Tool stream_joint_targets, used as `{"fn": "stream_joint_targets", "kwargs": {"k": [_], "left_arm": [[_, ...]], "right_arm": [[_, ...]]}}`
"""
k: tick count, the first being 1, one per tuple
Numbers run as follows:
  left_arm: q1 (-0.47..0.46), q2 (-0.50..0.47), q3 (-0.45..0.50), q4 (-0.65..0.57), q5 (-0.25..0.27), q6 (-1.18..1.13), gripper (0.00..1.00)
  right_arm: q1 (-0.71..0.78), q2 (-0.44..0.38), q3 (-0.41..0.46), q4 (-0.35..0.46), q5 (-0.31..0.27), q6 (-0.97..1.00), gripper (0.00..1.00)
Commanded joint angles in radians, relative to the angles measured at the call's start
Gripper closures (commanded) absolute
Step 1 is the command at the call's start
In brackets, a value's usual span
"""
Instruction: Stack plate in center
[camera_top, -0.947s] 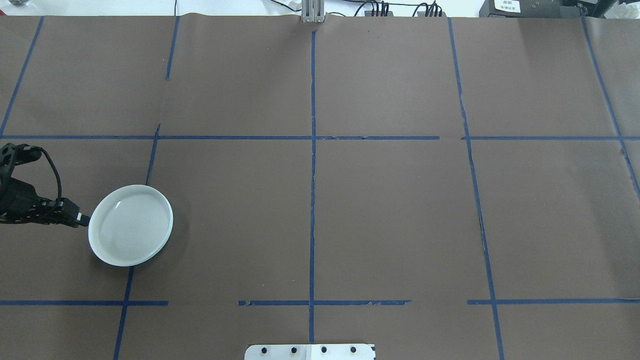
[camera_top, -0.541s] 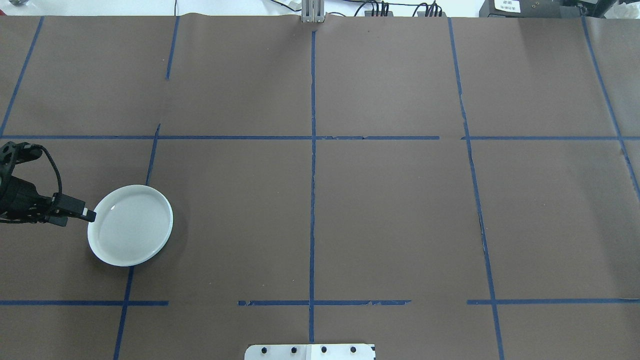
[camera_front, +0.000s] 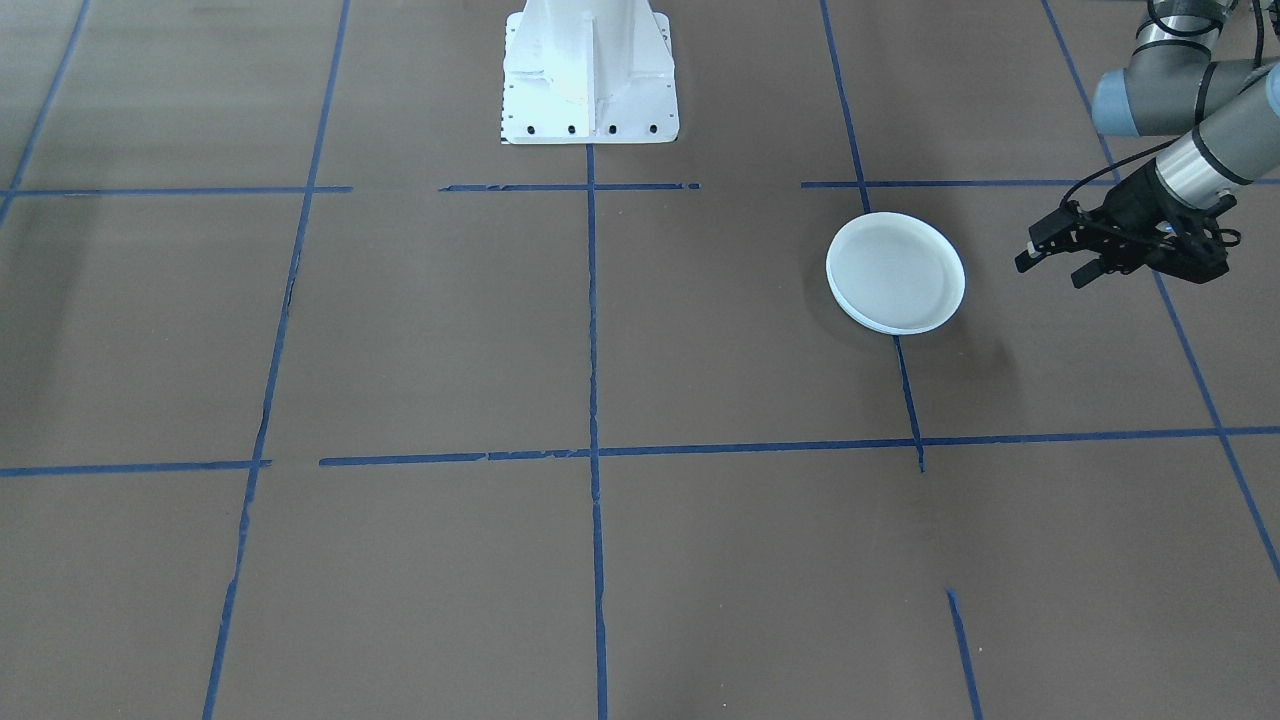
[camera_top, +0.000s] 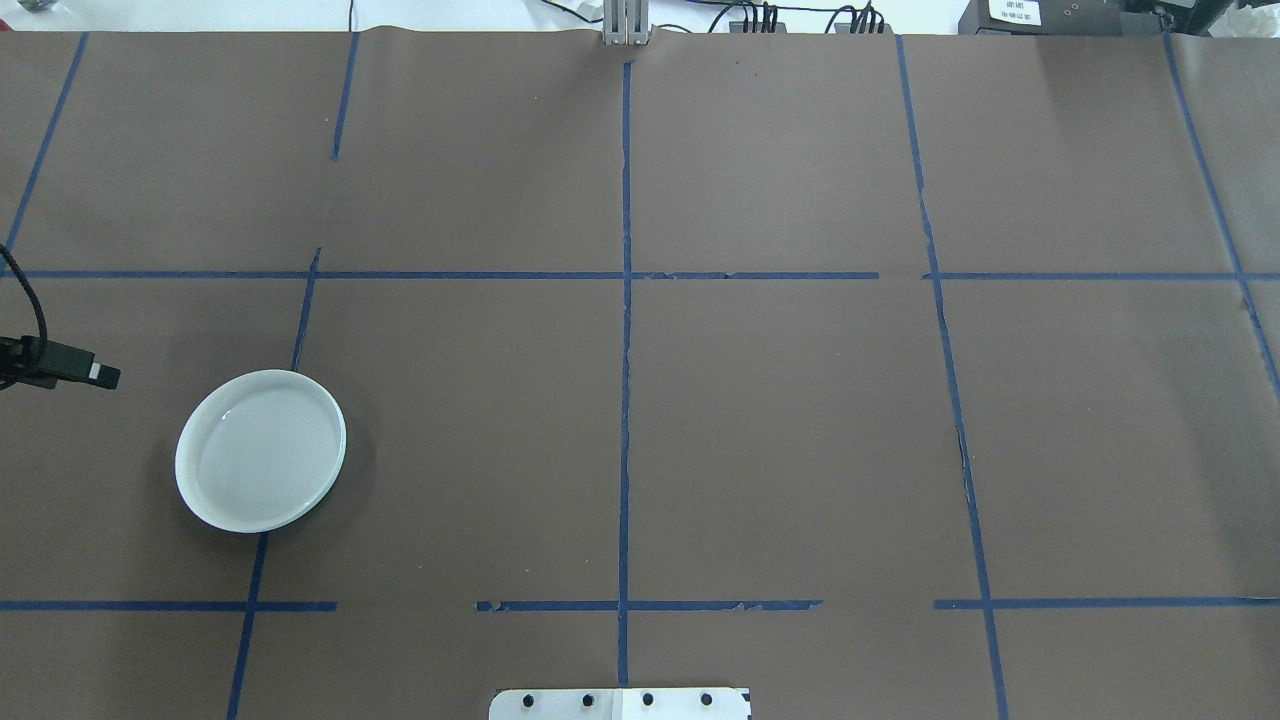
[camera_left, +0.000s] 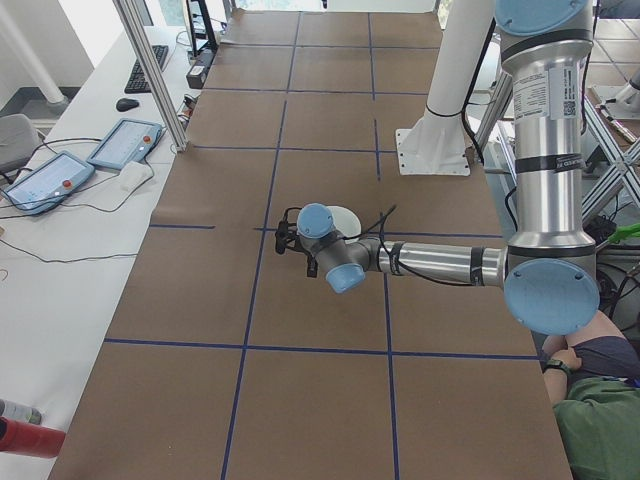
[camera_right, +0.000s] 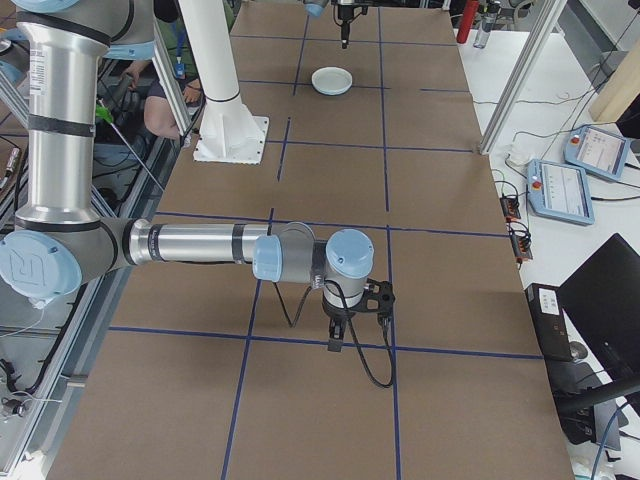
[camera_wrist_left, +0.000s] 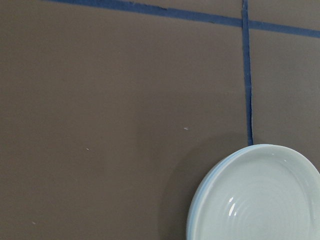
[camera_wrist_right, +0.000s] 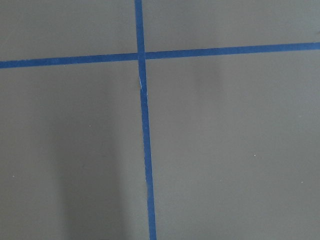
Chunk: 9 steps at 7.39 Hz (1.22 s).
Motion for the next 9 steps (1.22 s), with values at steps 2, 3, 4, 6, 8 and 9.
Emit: {"fn": "stream_joint_targets", "kwargs": {"k": [2,3,4,6,8,9], "left_arm": [[-0.14,0.009,-0.007,0.275,0.008,0.497,0.0],[-0.2,0.007,-0.008,0.401,0.008,0.687,0.0],[-0.261,0.006,-0.007,0.525,0.014,0.85,0.0],[-0.413,-0.007,-0.015,0.703,0.067,1.002,0.0],[-0.546,-0.008,-0.002,0.745,0.064,0.993,0.0],[-0.547,-0.013,-0.001,0.787,0.059,0.988,0.0]], "right_arm": [[-0.001,0.0,0.0,0.0,0.0,0.0,0.0],[-0.001,0.0,0.0,0.0,0.0,0.0,0.0],[-0.001,0.0,0.0,0.0,0.0,0.0,0.0],[-0.001,0.0,0.0,0.0,0.0,0.0,0.0],[-0.001,0.0,0.0,0.0,0.0,0.0,0.0],[-0.001,0.0,0.0,0.0,0.0,0.0,0.0]]}}
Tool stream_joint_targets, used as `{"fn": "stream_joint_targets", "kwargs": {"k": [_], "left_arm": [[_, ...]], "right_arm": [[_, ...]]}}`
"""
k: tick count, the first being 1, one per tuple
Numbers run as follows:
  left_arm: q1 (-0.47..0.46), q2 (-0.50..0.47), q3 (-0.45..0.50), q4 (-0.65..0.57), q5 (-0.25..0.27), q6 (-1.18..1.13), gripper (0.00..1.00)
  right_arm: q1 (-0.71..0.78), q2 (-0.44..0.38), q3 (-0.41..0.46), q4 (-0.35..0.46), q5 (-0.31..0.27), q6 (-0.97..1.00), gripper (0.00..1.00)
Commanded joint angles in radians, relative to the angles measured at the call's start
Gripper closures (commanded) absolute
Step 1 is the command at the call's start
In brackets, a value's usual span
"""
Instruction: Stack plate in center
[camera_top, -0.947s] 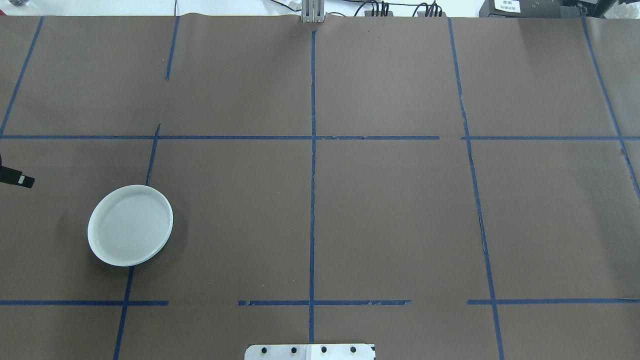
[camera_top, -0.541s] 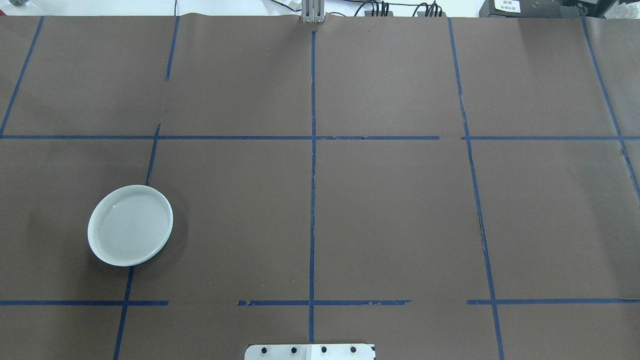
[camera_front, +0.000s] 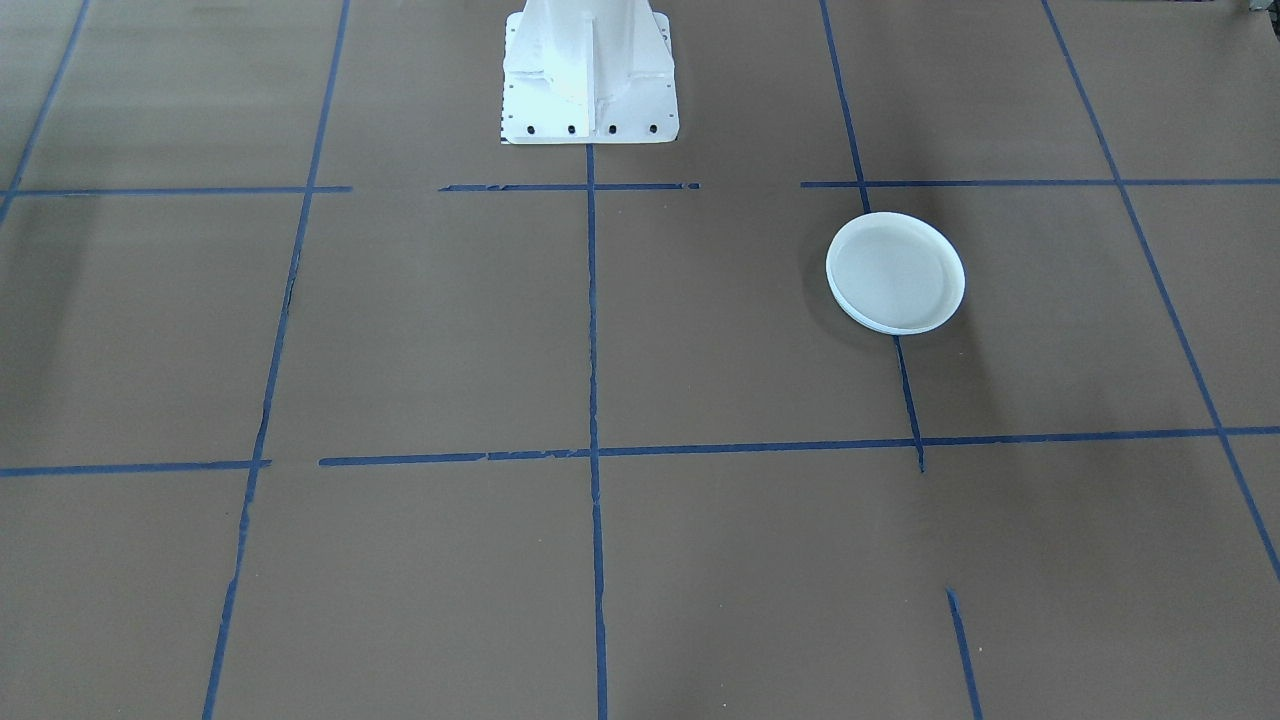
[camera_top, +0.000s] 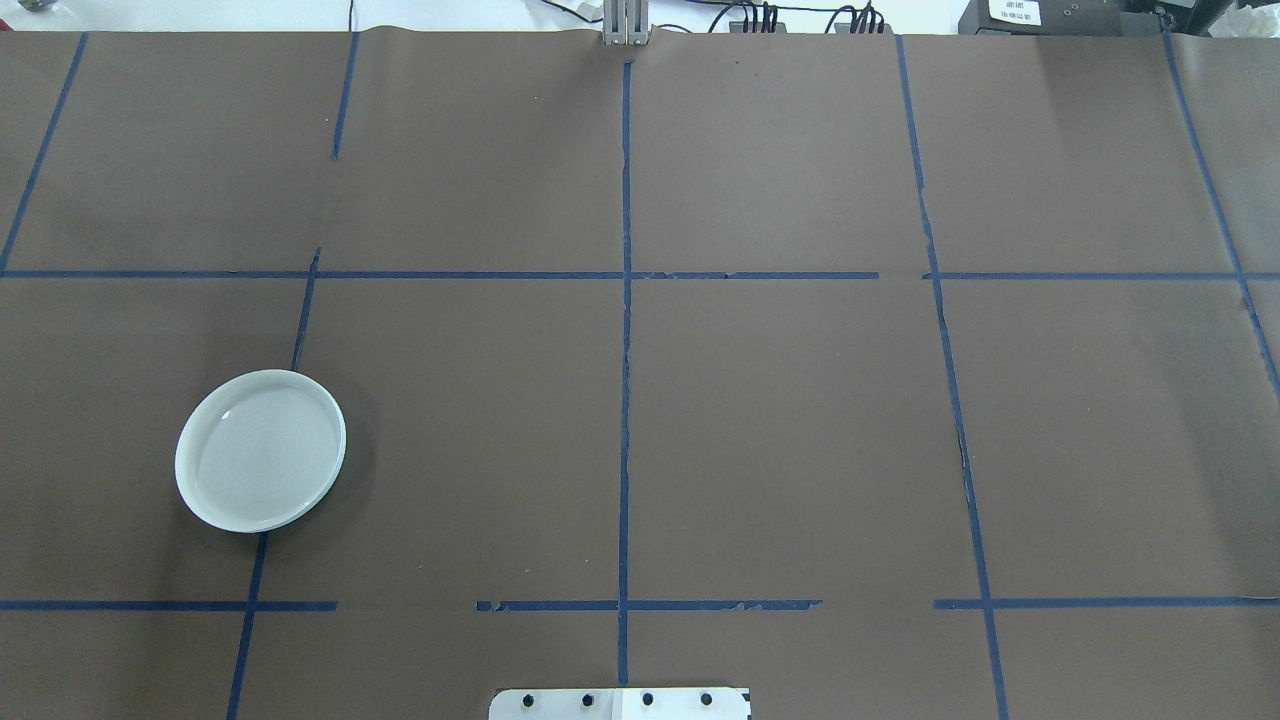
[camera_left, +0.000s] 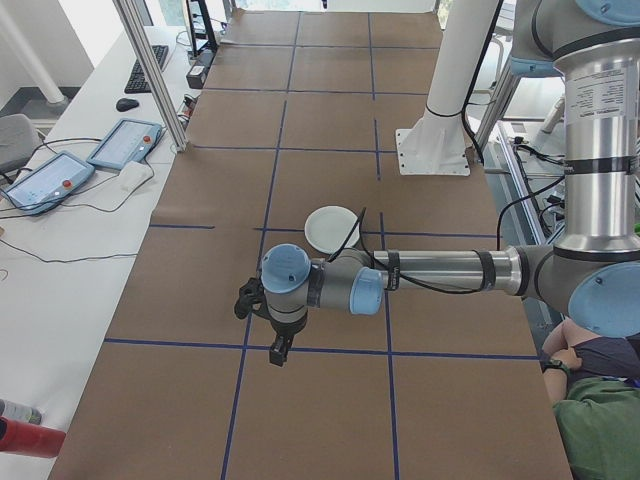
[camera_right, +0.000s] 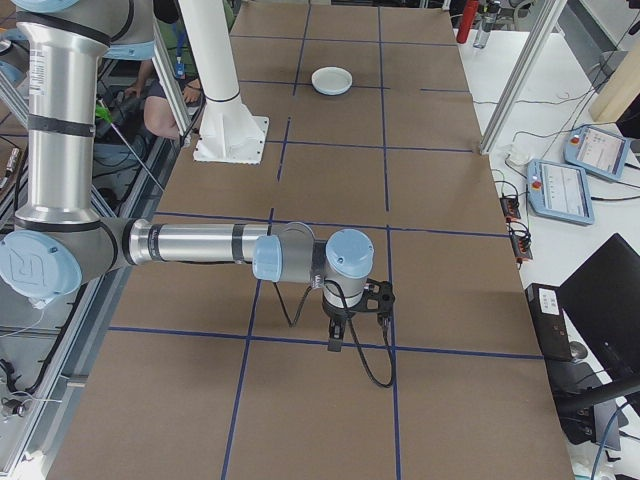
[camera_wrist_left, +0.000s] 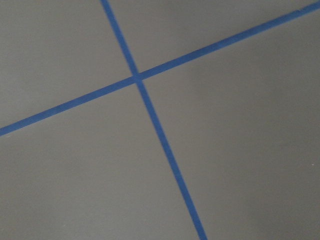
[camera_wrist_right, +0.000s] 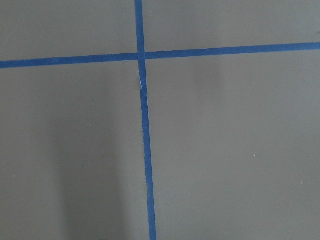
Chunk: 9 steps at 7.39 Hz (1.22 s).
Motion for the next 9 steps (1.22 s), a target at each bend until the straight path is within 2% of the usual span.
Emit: {"fn": "stream_joint_targets", "kwargs": {"k": [1,9], "left_arm": [[-0.029,-0.013,-0.005,0.079,-0.003,-0.053,0.0],[-0.028,0.005,-0.014,0.072,0.003,-0.057,0.0]], "right_arm": [[0.002,0.0,0.0,0.0,0.0,0.0,0.0],[0.0,0.0,0.0,0.0,0.0,0.0,0.0]]}}
